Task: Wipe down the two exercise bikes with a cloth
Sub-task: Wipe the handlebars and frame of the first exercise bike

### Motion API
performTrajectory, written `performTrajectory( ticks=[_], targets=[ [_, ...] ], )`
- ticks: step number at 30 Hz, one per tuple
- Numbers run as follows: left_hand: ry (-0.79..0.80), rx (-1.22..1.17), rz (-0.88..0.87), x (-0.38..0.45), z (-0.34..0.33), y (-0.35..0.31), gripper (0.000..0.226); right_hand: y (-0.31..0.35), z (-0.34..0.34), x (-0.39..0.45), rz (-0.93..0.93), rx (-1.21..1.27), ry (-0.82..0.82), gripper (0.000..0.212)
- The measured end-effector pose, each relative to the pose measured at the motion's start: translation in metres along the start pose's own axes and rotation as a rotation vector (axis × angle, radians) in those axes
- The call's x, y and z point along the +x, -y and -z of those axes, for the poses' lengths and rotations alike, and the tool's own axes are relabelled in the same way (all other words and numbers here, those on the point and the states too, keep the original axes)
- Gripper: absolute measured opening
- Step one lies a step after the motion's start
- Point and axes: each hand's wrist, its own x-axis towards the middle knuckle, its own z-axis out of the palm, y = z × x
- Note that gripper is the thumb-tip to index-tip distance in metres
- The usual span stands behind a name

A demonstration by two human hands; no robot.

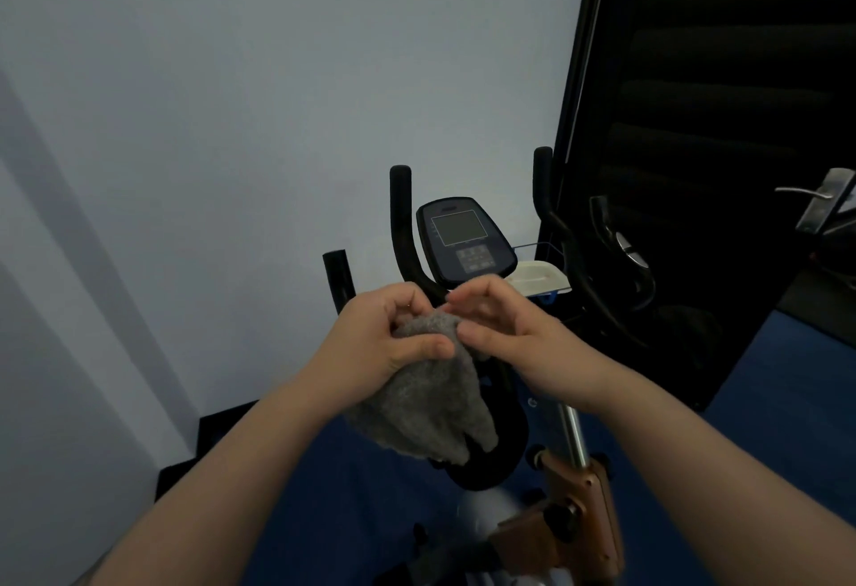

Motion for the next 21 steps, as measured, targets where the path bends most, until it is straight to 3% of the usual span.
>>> performTrajectory(
  ticks=[3, 9, 14, 18, 21],
  targets=[
    [0.013, -0.013, 0.003, 0.0, 0.001, 0.0, 0.037, 0.001, -0.004, 0.003, -0.018, -0.113, 0.028, 0.015],
    [0.17, 0.03, 0.129, -0.004, 0.015, 0.009, 0.047, 0.01, 0.021, -0.001, -0.027, -0.075, -0.212, 0.018],
    [0.285, 0.149, 0.106, -0.004, 0.01, 0.014, 0.05, 0.01, 0.032, -0.004, -0.022, -0.344, -0.268, 0.014],
    [0.243, 0.246, 0.081, -0.002, 0.006, 0.019, 0.043, 0.008, 0.035, -0.009, -0.057, -0.595, -0.202, 0.026],
    [0.132, 0.167, 0.118, 0.003, 0.006, 0.018, 0.043, 0.003, 0.037, -0.01, -0.053, -0.563, -0.238, 0.031]
  ],
)
